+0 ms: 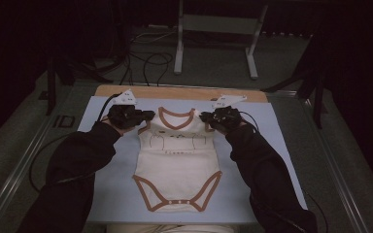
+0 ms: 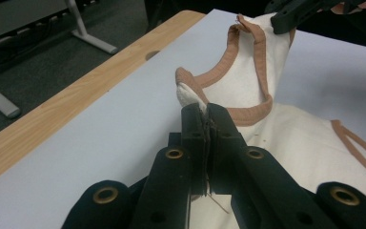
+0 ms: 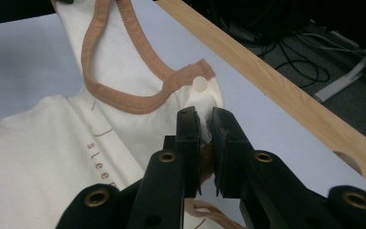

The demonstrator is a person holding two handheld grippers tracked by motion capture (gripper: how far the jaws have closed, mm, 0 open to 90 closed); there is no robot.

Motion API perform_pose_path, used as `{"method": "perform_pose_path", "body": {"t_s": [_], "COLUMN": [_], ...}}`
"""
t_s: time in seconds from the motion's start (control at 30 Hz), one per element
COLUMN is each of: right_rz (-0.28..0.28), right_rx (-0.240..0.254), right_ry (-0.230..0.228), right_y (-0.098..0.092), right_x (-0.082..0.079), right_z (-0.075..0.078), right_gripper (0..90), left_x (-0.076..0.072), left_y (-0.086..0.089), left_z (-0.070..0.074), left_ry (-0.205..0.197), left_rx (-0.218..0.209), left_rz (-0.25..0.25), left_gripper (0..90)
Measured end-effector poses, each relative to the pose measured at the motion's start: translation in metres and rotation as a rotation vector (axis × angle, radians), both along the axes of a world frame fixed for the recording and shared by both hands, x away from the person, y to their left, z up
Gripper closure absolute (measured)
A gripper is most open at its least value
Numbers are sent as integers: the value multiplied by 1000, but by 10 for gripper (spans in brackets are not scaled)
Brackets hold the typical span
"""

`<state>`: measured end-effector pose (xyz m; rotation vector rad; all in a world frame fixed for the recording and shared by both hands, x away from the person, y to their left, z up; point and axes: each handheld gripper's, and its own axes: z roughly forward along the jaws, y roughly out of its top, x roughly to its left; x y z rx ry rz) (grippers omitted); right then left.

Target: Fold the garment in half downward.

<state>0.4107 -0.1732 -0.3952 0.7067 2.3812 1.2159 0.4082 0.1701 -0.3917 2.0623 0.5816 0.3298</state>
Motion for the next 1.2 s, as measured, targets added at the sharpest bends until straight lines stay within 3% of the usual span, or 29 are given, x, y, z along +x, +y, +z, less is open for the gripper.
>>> {"method": "perform_pose_path", "body": {"t_s": [0.27,0.5,0.57,0.73,1.2], "right_rz": [33,47,61,74,124], "right_rx": [24,36,47,75,33], "right_ry": [-22,-9,-13,-4,49], "right_y": [-3,-7,-8,-12,-12], "right_x": [-24,-38,-49,-64,-95], "right_z": [6,6,6,3,-21], "right_gripper": [827,827,827,827,826], "left_x": [-23,-38,-46,-59,-101], "left_y": [4,6,6,5,3], "left_z": [5,9,10,4,-23], "left_ry": [-19,-32,-34,-26,20], "left_rx": [-15,-13,-26,-23,-16], "left_rz": [-30,-52,-70,-97,-154], "left_gripper": [887,887,887,887,886]}}
